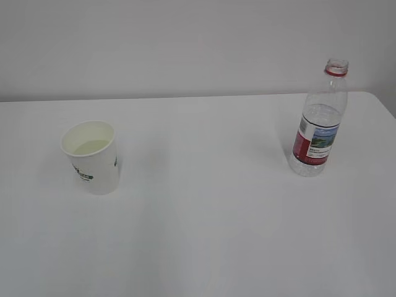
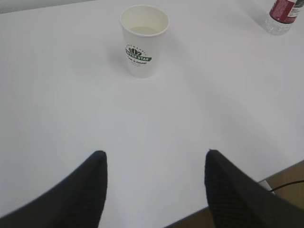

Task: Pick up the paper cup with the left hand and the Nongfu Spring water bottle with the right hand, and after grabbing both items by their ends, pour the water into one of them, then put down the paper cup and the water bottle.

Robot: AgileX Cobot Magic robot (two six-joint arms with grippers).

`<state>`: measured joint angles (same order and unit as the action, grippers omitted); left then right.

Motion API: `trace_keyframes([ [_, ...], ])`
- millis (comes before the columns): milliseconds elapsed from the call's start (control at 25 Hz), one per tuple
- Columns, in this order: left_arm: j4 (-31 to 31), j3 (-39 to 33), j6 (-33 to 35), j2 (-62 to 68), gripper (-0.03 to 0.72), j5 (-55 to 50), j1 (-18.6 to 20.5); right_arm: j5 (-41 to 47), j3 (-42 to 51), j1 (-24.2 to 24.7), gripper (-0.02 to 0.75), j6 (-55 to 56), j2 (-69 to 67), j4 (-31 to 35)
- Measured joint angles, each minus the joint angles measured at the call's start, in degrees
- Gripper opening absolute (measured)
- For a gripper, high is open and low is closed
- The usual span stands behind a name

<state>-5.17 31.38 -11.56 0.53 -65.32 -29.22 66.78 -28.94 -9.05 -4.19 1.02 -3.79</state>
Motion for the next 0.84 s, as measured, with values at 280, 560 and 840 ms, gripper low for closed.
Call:
trace_keyframes([
  [280,0.0,-0.9,0.0,0.0,0.461,1.4,0.0,-0.7,0.5,0.0,0.501,0.0,0.0,-0.5],
  [560,0.0,-0.9,-0.1,0.0,0.461,1.5,0.0,-0.8,0.5,0.0,0.501,0.0,0.0,-0.5],
  [840,0.0,-0.9,-0.1,0.0,0.461,1.5,0.0,-0.8,0.5,0.0,0.501,0.0,0.0,-0.5],
])
